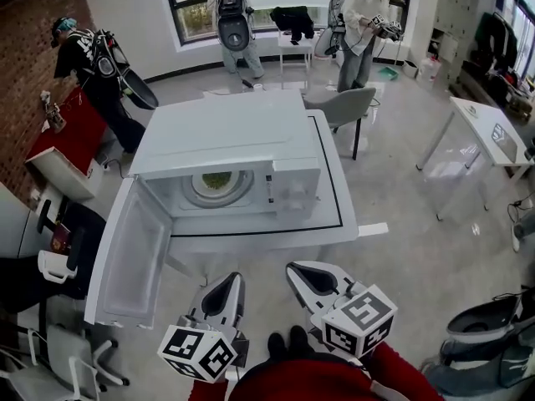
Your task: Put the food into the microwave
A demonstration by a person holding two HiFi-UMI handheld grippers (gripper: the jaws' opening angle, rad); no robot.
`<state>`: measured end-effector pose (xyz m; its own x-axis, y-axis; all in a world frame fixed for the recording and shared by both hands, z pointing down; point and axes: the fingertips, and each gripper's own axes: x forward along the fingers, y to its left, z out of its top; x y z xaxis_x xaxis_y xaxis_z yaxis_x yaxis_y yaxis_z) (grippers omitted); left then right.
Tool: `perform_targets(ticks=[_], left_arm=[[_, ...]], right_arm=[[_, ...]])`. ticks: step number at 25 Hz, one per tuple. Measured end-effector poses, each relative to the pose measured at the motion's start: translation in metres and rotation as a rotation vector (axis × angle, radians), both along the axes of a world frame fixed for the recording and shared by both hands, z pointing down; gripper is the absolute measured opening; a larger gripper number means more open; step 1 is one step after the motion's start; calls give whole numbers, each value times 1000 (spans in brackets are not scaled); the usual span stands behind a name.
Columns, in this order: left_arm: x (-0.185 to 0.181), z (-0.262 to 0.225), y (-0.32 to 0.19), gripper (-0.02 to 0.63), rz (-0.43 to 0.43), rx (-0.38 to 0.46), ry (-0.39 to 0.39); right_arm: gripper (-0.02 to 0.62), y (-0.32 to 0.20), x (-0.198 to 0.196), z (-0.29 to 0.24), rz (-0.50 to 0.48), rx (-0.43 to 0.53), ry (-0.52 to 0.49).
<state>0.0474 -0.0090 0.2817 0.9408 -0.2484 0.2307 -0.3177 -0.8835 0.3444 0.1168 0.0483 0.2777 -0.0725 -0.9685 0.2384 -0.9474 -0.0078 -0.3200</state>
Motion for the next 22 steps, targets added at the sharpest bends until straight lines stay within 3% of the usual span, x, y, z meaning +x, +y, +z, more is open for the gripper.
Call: perform_targets(ticks=[12, 22], left_arm=[[4, -2, -2, 8, 2, -12, 35], [11, -3, 7, 8, 26, -6, 45]], right_arm=[[12, 7, 1, 10, 11, -35, 8], [12, 12, 9, 5, 43, 12, 28]])
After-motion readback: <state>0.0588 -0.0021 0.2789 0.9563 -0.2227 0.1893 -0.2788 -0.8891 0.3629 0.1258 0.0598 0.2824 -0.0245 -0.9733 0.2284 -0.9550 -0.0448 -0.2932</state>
